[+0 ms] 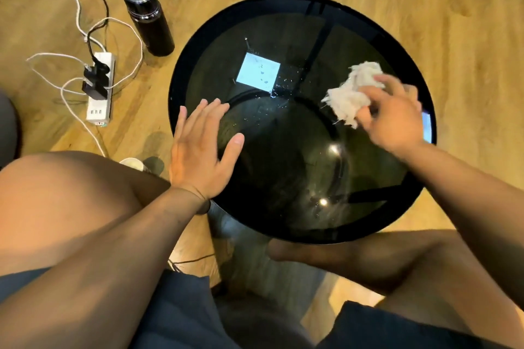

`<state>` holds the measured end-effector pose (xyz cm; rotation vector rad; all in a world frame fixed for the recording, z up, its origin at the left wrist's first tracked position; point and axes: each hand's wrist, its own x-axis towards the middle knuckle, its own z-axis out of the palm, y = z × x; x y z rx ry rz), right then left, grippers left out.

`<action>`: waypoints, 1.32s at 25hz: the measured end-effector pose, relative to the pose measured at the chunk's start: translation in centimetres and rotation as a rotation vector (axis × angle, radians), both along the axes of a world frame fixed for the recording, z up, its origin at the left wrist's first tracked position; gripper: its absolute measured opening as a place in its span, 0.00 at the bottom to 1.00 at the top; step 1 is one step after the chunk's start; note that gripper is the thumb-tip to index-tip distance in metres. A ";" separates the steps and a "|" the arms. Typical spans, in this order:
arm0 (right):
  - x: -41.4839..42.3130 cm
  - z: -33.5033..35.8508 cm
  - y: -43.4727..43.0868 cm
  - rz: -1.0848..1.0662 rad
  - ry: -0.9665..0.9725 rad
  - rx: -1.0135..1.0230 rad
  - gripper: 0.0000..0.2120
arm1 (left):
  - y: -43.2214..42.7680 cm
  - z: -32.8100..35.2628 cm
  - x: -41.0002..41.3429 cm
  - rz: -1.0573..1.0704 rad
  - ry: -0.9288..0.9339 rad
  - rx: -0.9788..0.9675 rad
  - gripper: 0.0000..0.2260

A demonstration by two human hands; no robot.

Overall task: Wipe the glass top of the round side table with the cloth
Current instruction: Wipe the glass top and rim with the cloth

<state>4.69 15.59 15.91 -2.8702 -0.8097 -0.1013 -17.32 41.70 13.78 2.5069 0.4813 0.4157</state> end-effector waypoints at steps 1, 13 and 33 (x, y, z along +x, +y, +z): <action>2.8 0.8 -1.1 -0.115 0.012 -0.033 0.23 | 0.0 0.1 0.0 0.000 0.002 0.001 0.25; -18.9 -0.2 11.1 0.531 0.089 0.096 0.15 | 0.2 0.2 -0.4 -0.081 -0.058 -0.009 0.29; -20.5 0.5 7.1 0.349 0.180 0.114 0.16 | 0.2 0.0 -0.3 -0.050 -0.035 0.002 0.27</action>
